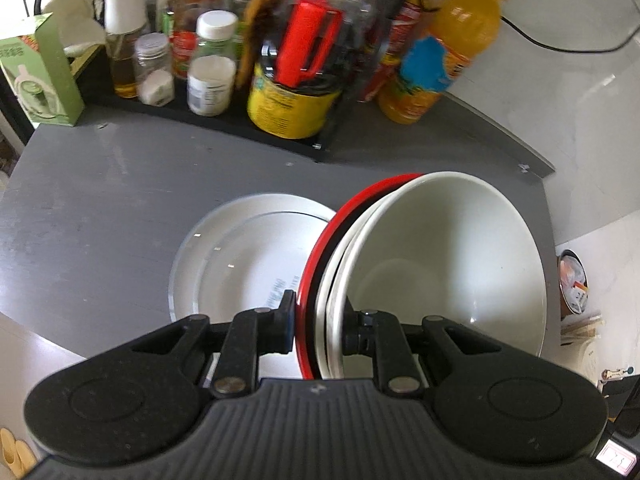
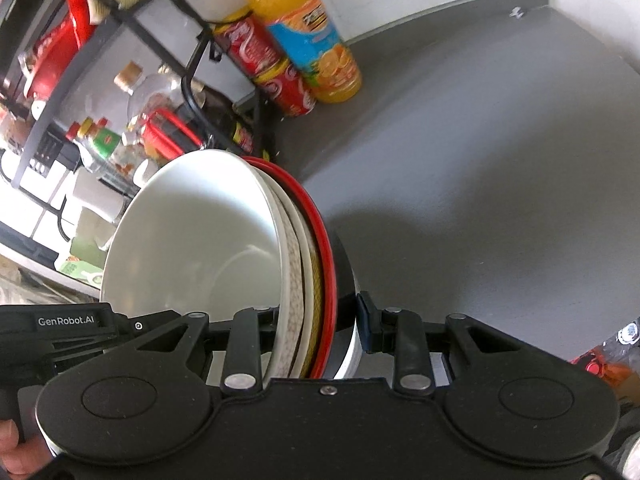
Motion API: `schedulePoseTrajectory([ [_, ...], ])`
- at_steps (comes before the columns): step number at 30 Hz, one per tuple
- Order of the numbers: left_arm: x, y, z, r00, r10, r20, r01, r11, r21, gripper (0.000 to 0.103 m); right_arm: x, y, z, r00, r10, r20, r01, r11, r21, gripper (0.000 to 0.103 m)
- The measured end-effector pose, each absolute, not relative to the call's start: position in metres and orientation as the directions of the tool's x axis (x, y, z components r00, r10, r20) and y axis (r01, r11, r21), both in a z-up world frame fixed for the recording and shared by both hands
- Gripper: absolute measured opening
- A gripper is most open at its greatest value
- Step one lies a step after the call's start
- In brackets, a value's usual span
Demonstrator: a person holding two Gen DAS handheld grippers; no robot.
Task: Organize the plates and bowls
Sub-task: 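Lift the bowl stack with both grippers and carry it over the plate stack, then lower the bowl stack onto the plates and open both grippers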
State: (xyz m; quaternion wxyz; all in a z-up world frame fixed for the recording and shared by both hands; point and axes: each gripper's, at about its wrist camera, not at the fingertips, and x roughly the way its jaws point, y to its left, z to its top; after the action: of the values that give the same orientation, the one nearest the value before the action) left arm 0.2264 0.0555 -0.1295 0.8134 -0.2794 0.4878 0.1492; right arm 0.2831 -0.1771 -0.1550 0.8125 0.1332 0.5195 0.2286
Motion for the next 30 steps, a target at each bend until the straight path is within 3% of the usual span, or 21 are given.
schedulePoseTrajectory([
  [11, 0.231, 0.102, -0.153, 0.431, -0.046, -0.901, -0.536, 0.791, -0.297, 0.018, 0.286, -0.146, -0.18, 0.311, 0.484, -0.818, -0.197, 0.875, 0.443, 0.029],
  [30, 0.253, 0.117, -0.188, 0.364, -0.106, -0.925, -0.48, 0.83, -0.284, 0.017, 0.285, -0.137, -0.207, 0.29, 0.416, -0.862, -0.122, 0.909, 0.397, 0.029],
])
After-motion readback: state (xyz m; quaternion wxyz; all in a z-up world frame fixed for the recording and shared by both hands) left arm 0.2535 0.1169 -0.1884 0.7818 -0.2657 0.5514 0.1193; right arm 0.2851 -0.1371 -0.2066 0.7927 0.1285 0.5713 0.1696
